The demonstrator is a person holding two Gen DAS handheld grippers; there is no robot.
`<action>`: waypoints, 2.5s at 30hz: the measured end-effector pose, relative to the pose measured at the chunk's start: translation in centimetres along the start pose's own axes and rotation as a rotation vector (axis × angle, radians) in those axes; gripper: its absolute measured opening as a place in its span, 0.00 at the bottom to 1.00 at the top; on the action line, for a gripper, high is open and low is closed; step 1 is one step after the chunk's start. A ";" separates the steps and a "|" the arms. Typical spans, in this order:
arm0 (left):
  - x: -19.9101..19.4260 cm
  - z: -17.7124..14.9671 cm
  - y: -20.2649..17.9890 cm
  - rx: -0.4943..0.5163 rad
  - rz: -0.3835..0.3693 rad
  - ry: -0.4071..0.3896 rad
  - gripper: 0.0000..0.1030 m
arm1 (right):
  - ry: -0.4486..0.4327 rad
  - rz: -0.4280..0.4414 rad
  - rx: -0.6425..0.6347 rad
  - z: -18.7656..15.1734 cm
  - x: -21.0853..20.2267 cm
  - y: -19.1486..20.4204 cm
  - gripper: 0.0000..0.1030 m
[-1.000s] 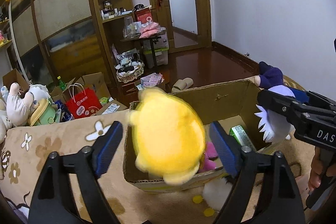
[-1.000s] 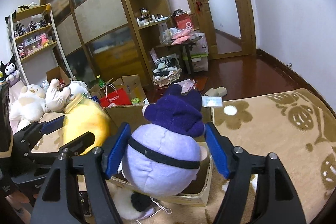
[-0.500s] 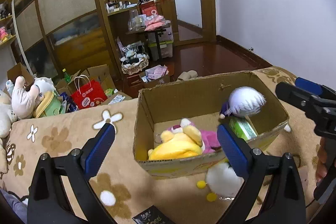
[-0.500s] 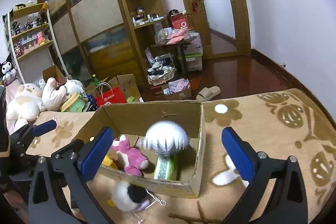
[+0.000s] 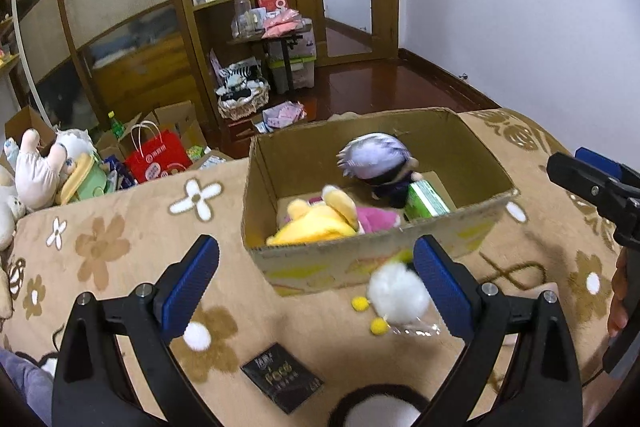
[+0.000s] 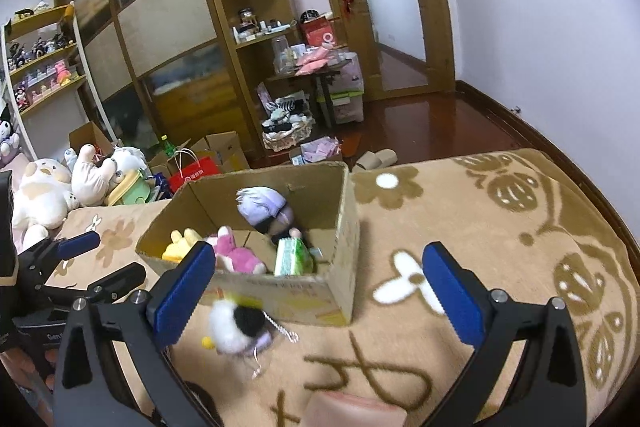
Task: Organize soft objects
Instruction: 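Move the left tool to the white pompom toy while the right tool approaches the pink pig block, then close the left tool on the white pompom while the right tool grips the pink pig block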
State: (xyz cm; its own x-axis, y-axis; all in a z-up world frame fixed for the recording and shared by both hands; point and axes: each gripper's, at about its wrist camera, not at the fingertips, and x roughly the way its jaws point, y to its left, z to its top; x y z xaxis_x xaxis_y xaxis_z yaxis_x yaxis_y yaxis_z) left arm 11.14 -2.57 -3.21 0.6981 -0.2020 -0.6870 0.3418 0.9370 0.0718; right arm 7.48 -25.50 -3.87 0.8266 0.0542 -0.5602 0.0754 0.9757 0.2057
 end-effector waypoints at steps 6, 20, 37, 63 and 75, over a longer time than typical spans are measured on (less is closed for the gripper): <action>-0.9 -0.3 -0.1 -0.025 -0.032 0.041 0.94 | 0.024 -0.023 0.026 -0.9 -1.7 -0.5 1.00; -1.4 -1.7 -1.2 0.014 -0.045 0.104 0.94 | 0.166 -0.046 0.047 -3.9 -2.2 -1.2 1.00; 2.4 -2.3 -3.6 0.113 -0.160 0.147 0.94 | 0.313 -0.019 0.137 -5.4 0.3 -2.4 1.00; 9.9 -3.4 -5.5 0.169 -0.208 0.279 0.94 | 0.525 -0.008 0.272 -8.6 5.1 -4.3 0.89; 12.0 -3.9 -4.3 0.057 -0.179 0.348 0.75 | 0.584 -0.053 0.261 -9.4 6.8 -4.2 0.75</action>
State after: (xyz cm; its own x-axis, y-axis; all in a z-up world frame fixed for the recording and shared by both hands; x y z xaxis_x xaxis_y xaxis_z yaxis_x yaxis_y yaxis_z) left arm 15.62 -7.91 -14.55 0.3726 -0.2433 -0.8955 0.4799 0.8765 -0.0385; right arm 7.50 -27.23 -16.09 0.3837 0.1857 -0.9046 0.3021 0.9005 0.3129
